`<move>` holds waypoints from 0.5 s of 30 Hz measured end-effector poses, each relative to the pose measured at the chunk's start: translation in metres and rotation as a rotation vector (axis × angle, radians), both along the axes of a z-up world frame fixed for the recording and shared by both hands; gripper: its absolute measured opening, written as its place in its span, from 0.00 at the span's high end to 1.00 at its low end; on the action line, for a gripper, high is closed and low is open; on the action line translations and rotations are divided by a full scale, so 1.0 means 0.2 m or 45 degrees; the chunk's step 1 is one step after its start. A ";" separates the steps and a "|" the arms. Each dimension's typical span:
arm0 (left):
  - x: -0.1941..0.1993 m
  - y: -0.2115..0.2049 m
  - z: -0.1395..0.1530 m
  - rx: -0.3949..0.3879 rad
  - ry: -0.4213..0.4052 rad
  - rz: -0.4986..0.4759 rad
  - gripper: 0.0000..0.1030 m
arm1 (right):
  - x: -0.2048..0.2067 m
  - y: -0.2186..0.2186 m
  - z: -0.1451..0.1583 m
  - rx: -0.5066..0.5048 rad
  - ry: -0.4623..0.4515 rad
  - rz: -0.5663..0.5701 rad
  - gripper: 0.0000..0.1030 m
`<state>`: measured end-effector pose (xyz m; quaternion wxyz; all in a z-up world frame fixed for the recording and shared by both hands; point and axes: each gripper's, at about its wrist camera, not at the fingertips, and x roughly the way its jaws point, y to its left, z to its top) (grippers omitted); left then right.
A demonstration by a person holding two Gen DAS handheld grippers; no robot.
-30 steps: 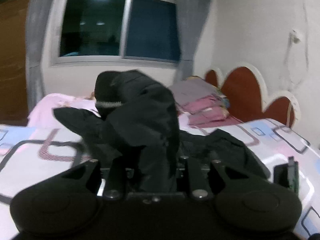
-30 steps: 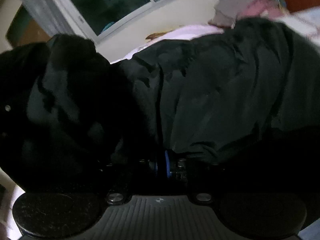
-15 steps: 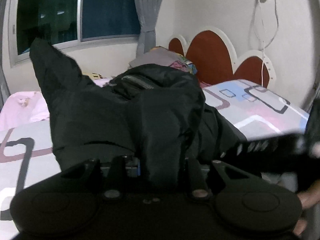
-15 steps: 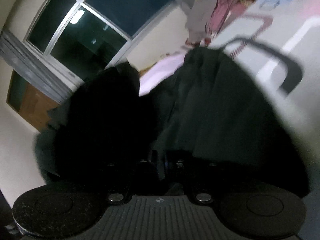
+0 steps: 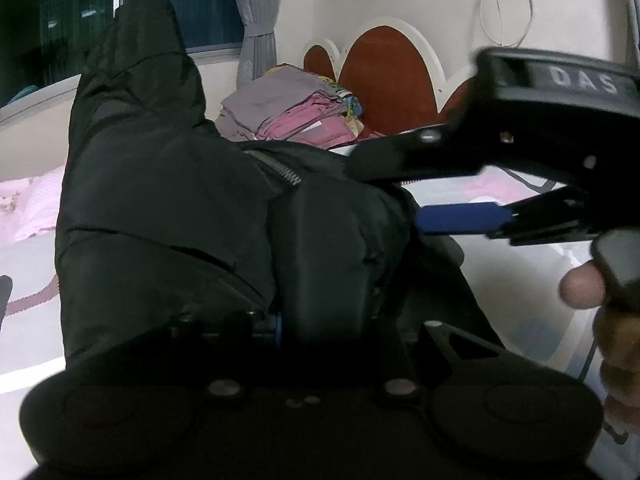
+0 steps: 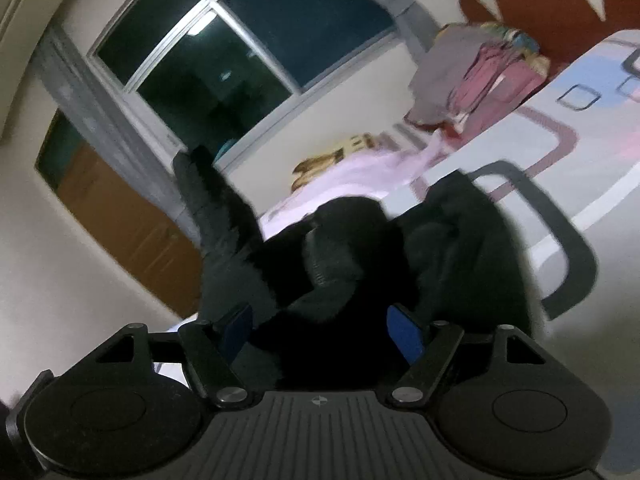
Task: Fold large clothes
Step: 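Grasp the coat bundle with both grippers and lift it off the bed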
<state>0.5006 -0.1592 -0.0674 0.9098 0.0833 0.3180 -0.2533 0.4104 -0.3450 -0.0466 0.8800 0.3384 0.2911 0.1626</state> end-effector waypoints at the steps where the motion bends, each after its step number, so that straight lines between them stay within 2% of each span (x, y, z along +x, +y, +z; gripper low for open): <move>1: 0.00 0.00 0.00 0.001 -0.002 0.002 0.80 | 0.00 0.01 -0.01 0.013 0.008 0.015 0.28; 2: 0.00 0.00 0.00 0.006 -0.007 0.000 0.80 | 0.01 0.02 -0.01 0.025 0.012 0.031 0.32; 4: 0.00 0.00 -0.01 0.001 -0.010 0.001 0.80 | 0.03 0.04 -0.01 -0.005 0.037 0.040 0.56; 5: 0.00 0.01 -0.01 -0.004 -0.009 0.001 0.80 | 0.04 0.05 -0.02 -0.019 0.049 0.054 0.61; 7: 0.02 -0.01 -0.01 -0.023 -0.001 0.000 0.80 | 0.02 0.05 -0.02 -0.069 0.087 0.062 0.84; 9: 0.02 0.00 0.00 -0.027 0.003 -0.014 0.78 | 0.00 0.04 -0.05 -0.122 0.103 0.064 0.90; 12: 0.00 -0.01 0.03 -0.009 -0.019 -0.036 0.73 | -0.01 0.04 -0.07 -0.216 0.121 0.043 0.92; 15: -0.06 0.00 0.06 0.026 -0.033 -0.088 0.73 | 0.02 0.02 -0.13 -0.211 0.161 0.030 0.93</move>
